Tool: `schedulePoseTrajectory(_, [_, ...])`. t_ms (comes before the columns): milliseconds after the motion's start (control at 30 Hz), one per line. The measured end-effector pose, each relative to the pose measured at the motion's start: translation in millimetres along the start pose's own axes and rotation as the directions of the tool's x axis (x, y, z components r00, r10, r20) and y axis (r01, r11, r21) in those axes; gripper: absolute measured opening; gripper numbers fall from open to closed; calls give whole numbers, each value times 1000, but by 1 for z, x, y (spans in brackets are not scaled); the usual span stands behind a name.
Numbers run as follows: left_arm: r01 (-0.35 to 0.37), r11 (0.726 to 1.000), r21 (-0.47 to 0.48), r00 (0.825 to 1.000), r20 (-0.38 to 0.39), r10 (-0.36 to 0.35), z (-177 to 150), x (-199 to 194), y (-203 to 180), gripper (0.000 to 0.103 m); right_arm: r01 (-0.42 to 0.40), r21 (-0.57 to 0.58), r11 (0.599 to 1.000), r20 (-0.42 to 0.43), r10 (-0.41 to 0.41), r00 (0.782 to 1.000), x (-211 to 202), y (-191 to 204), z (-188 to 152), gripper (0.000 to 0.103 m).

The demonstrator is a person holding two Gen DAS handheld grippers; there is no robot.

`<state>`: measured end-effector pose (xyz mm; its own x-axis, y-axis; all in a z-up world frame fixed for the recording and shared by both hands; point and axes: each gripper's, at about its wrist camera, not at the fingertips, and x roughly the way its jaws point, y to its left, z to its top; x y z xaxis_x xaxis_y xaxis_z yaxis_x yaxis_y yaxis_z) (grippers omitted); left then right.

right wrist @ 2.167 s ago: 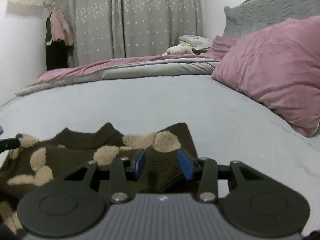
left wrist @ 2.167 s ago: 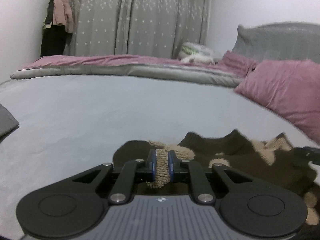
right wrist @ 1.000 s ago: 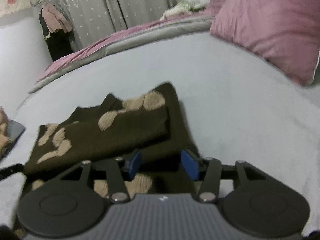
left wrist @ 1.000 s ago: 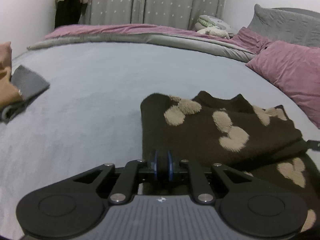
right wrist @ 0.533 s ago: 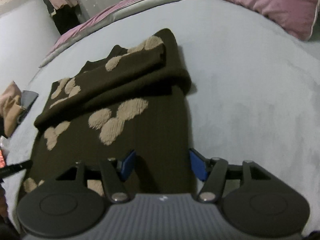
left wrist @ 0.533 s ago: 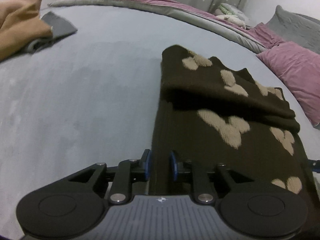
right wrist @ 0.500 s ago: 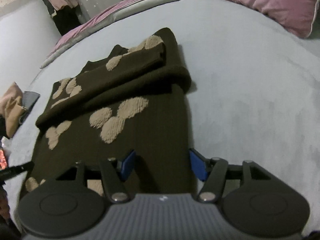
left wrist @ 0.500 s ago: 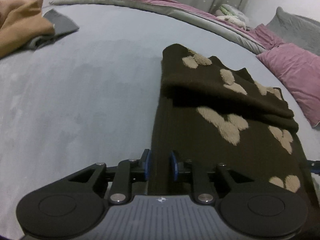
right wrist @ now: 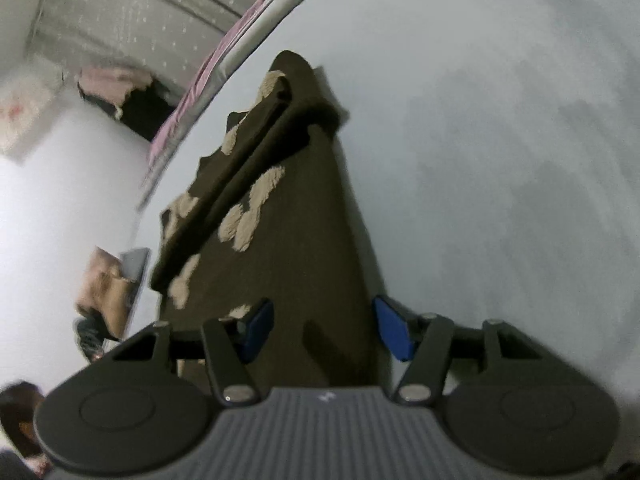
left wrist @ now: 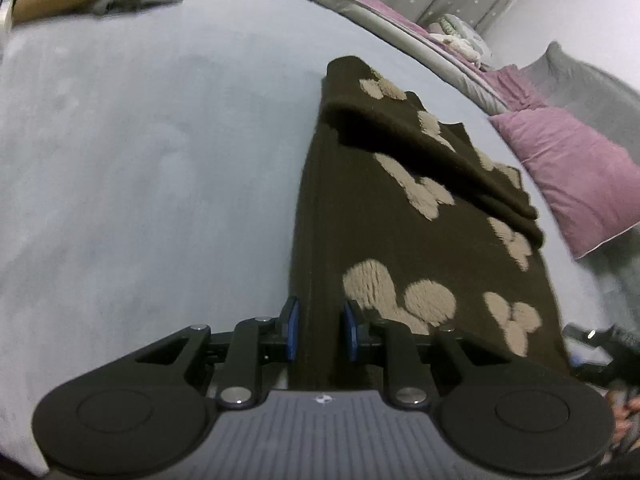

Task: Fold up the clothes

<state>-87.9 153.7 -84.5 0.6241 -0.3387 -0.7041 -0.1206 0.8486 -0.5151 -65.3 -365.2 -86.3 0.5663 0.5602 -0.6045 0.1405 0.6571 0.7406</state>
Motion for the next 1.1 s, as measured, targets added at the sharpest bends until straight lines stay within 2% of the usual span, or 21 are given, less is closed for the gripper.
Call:
schedulePoseTrajectory(100, [77, 994, -82, 995, -56, -82, -2, -2, 12, 21, -55, 74, 996, -22, 57, 998, -13, -14, -11, 53])
schedulePoseTrajectory(233, [155, 977, -145, 978, -114, -172, -10, -2, 22, 21, -104, 143, 984, -49, 112, 992, -25, -27, -25, 53])
schedulePoseTrajectory(533, [277, 916, -290, 934, -141, -327, -33, -7, 45, 21, -82, 96, 992, -100, 92, 991, -25, -11, -46, 55])
schedulePoseTrajectory(633, [287, 914, -286, 930, -145, -338, -37, -8, 43, 21, -87, 92, 992, -113, 97, 989, -24, -9, -52, 54])
schedulePoseTrajectory(733, [294, 914, -279, 925, -157, -345, -39, -8, 40, 21, -90, 95, 991, -133, 102, 986, -23, -8, -56, 47])
schedulePoseTrajectory(867, [304, 911, -280, 915, -181, -361, -39, -8, 39, 20, -104, 104, 989, -136, 117, 984, -26, -6, -57, 21])
schedulePoseTrajectory(967, [304, 910, -283, 910, -196, -366, -39, -10, 39, 15, -133, 108, 985, -118, 146, 982, -29, -4, -56, 15])
schedulePoseTrajectory(1000, [302, 912, -278, 910, -200, -363, -39, -10, 39, 11, -143, 109, 984, -112, 155, 982, -30, -4, -55, 14])
schedulePoseTrajectory(1100, [310, 913, -264, 909, -198, -366, -37, -15, 37, 9, -173, 112, 979, -93, 183, 979, -33, -1, -54, 14])
